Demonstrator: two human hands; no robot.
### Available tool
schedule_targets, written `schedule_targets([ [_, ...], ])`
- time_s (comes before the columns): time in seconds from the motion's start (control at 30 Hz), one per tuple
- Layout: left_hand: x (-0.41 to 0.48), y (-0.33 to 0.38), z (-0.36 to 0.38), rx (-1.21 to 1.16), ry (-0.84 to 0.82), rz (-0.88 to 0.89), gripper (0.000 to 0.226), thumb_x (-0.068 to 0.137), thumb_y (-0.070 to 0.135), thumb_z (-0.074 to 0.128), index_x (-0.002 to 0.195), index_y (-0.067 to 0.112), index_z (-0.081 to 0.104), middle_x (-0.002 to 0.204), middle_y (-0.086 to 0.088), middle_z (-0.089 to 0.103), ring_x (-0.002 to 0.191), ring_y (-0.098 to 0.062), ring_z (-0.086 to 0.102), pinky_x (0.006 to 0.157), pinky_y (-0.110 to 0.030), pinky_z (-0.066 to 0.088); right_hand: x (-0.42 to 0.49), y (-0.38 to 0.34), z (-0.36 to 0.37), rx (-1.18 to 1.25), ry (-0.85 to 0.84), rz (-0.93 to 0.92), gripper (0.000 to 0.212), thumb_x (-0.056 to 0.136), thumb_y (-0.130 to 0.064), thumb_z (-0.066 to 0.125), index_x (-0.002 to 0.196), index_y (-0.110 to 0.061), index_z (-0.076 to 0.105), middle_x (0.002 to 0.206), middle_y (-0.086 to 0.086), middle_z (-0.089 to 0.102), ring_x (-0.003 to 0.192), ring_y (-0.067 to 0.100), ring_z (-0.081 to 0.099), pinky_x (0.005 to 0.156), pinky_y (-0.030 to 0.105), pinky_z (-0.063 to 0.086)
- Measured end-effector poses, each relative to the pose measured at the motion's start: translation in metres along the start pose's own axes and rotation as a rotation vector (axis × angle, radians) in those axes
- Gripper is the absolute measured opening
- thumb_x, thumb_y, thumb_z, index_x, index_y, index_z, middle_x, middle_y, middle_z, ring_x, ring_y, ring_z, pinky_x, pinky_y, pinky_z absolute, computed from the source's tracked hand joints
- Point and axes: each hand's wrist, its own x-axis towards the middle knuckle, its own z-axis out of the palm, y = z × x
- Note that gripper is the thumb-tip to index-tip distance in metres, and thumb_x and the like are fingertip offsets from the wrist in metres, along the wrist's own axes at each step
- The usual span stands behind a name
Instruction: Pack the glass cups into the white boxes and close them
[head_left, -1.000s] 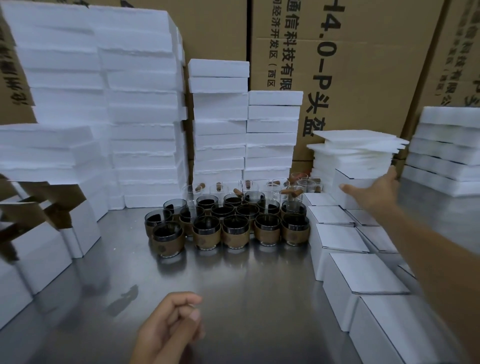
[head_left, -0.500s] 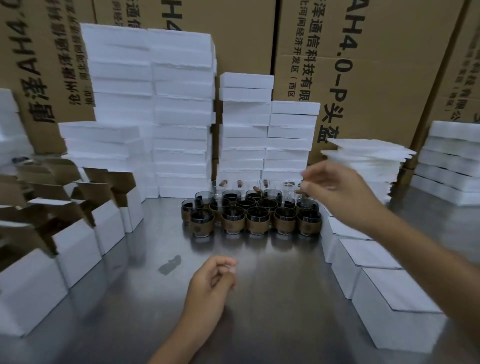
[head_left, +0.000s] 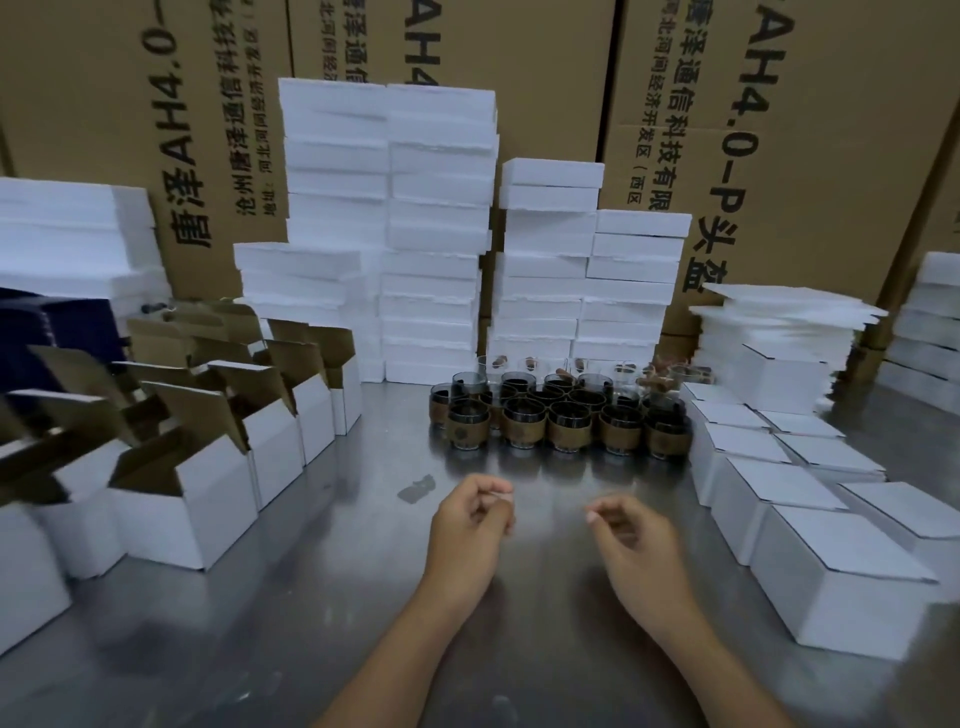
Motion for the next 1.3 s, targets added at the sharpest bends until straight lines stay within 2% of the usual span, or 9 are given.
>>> schedule_targets([
  [0.2, -0.006, 0.003, -0.001, 0.082, 0.039, 0.023, 0.022, 0.091, 0.004, 0.052, 0.081, 0.023, 0.058, 0.068, 0.001, 0.057, 0.058, -0.004, 0.054, 0.053, -0.010, 0.042, 0.003, 0.017, -0.008, -0.035, 0.052, 0.034, 0.022, 0.087, 0.002, 0.059, 0.075, -0.016, 0.061, 0.071, -0.002, 0.061, 0.068, 0.012, 0.055, 0.061, 0.011, 0.041],
  [0.3, -0.013, 0.008, -0.012, 0.127, 0.101, 0.069, 0.024, 0.091, 0.003, 0.052, 0.081, 0.025, 0.057, 0.077, 0.000, 0.058, 0.072, -0.010, 0.057, 0.057, -0.006, 0.041, 0.004, 0.021, -0.009, -0.071, 0.045, 0.067, 0.020, 0.087, -0.002, 0.060, 0.074, -0.017, 0.060, 0.072, -0.002, 0.060, 0.070, 0.014, 0.055, 0.063, 0.017, 0.042],
  [0.43, -0.024, 0.018, -0.046, 0.216, 0.241, 0.163, 0.025, 0.091, 0.006, 0.055, 0.085, 0.030, 0.057, 0.088, 0.009, 0.058, 0.079, 0.008, 0.053, 0.068, -0.009, 0.042, 0.002, 0.025, -0.009, -0.064, 0.045, 0.090, 0.022, 0.087, -0.003, 0.060, 0.072, -0.019, 0.059, 0.071, -0.001, 0.060, 0.068, 0.015, 0.054, 0.065, 0.022, 0.043],
  [0.57, -0.026, 0.026, -0.105, 0.477, 0.471, 0.245, 0.021, 0.091, 0.015, 0.058, 0.109, 0.026, 0.053, 0.118, 0.003, 0.049, 0.106, -0.006, 0.046, 0.090, -0.026, 0.039, 0.002, 0.025, -0.009, -0.050, 0.052, 0.094, 0.027, 0.087, -0.002, 0.060, 0.069, -0.022, 0.058, 0.068, -0.003, 0.058, 0.064, 0.010, 0.052, 0.056, 0.008, 0.039],
  [0.63, -0.024, 0.029, -0.136, 0.631, 0.604, 0.300, 0.034, 0.088, 0.014, 0.062, 0.119, 0.020, 0.050, 0.128, -0.005, 0.043, 0.118, -0.016, 0.042, 0.092, -0.028, 0.035, 0.003, 0.026, -0.010, -0.058, 0.042, 0.106, 0.026, 0.088, -0.004, 0.060, 0.069, -0.022, 0.058, 0.069, -0.003, 0.059, 0.066, 0.011, 0.053, 0.057, 0.010, 0.040],
  [0.73, -0.018, 0.027, -0.174, 0.771, 0.724, 0.281, 0.050, 0.083, 0.016, 0.069, 0.127, 0.013, 0.045, 0.131, -0.013, 0.043, 0.120, -0.026, 0.042, 0.093, -0.032, 0.037, 0.002, 0.026, -0.009, -0.057, 0.040, 0.115, 0.024, 0.089, -0.006, 0.061, 0.070, -0.021, 0.058, 0.069, -0.003, 0.059, 0.066, 0.010, 0.054, 0.057, 0.014, 0.041],
  [0.9, -0.012, 0.006, -0.211, 0.943, 0.598, 0.071, 0.055, 0.082, 0.024, 0.071, 0.128, 0.012, 0.043, 0.127, -0.015, 0.052, 0.117, -0.033, 0.047, 0.093, -0.049, 0.045, 0.002, 0.024, -0.009, -0.064, 0.031, 0.124, 0.020, 0.089, -0.008, 0.061, 0.071, -0.018, 0.059, 0.070, -0.002, 0.060, 0.067, 0.011, 0.054, 0.061, 0.020, 0.041],
  [1.03, -0.010, 0.002, -0.215, 1.149, 0.550, 0.103, 0.045, 0.080, 0.020, 0.073, 0.120, 0.011, 0.054, 0.115, -0.015, 0.061, 0.110, -0.035, 0.052, 0.092, -0.052, 0.043, 0.001, 0.023, -0.009, -0.059, 0.034, 0.126, 0.021, 0.089, -0.007, 0.061, 0.071, -0.019, 0.059, 0.070, -0.002, 0.059, 0.068, 0.013, 0.054, 0.062, 0.021, 0.040],
  [1.3, -0.016, 0.017, -0.172, 1.082, 0.357, 0.251, 0.038, 0.083, 0.021, 0.069, 0.117, 0.016, 0.055, 0.119, -0.006, 0.057, 0.122, -0.030, 0.040, 0.105, -0.044, 0.027, 0.002, 0.023, -0.009, -0.093, 0.022, 0.128, 0.015, 0.089, -0.005, 0.060, 0.077, -0.014, 0.062, 0.071, -0.003, 0.059, 0.068, 0.010, 0.054, 0.059, 0.014, 0.040],
])
